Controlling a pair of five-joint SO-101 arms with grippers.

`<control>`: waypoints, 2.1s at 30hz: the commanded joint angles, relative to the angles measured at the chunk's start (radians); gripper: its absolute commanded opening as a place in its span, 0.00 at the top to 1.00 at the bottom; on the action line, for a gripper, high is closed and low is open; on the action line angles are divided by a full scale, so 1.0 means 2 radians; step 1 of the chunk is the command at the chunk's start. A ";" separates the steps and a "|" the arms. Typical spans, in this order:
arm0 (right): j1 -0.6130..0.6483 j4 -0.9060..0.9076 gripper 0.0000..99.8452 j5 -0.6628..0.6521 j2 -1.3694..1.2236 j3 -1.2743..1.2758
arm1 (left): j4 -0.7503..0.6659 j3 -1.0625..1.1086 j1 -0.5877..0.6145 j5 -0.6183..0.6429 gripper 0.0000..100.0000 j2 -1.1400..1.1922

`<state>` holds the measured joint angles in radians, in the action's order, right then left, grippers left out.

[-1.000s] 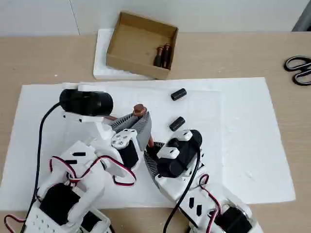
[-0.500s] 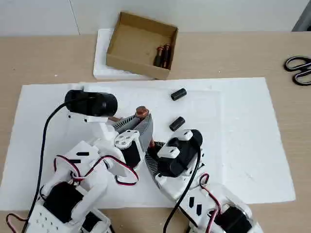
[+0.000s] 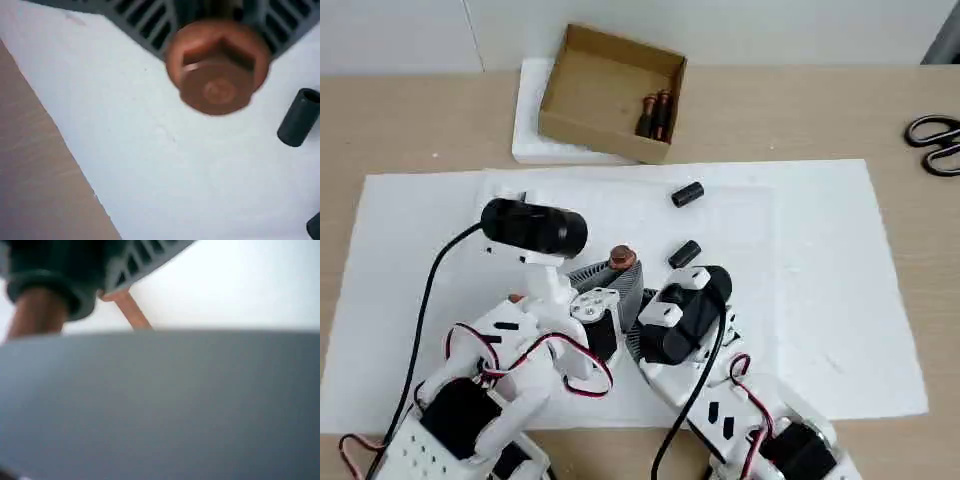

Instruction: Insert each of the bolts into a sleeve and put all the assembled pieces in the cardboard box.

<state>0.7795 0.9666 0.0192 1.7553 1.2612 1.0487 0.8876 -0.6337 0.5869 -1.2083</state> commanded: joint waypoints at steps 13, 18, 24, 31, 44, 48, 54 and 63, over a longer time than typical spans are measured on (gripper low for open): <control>0.005 -0.018 1.00 -0.008 0.008 -0.019 | 0.056 0.010 -0.038 0.002 0.99 -0.001; 0.005 -0.018 1.00 -0.008 0.008 -0.018 | 0.057 0.010 -0.037 0.002 0.99 -0.001; 0.005 -0.018 1.00 -0.008 0.008 -0.018 | 0.058 0.010 -0.037 0.002 0.90 -0.001; 0.005 -0.016 1.00 -0.009 0.008 -0.018 | 0.058 0.011 -0.037 0.000 0.85 0.002; 0.005 -0.016 1.00 -0.009 0.008 -0.018 | 0.042 0.036 0.050 -0.143 0.85 0.000; 0.005 -0.015 1.00 -0.009 0.008 -0.018 | 0.041 0.021 0.058 -0.151 0.85 0.001; 0.005 -0.015 1.00 -0.009 0.008 -0.009 | 0.041 -0.024 0.057 -0.151 0.85 0.003; -0.032 -0.018 1.00 -0.006 0.006 0.007 | 0.041 -0.107 0.057 -0.117 0.85 0.004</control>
<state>0.7365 0.9651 0.0069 1.7568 1.2843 1.1393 0.7449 -0.5278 0.3230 -1.2006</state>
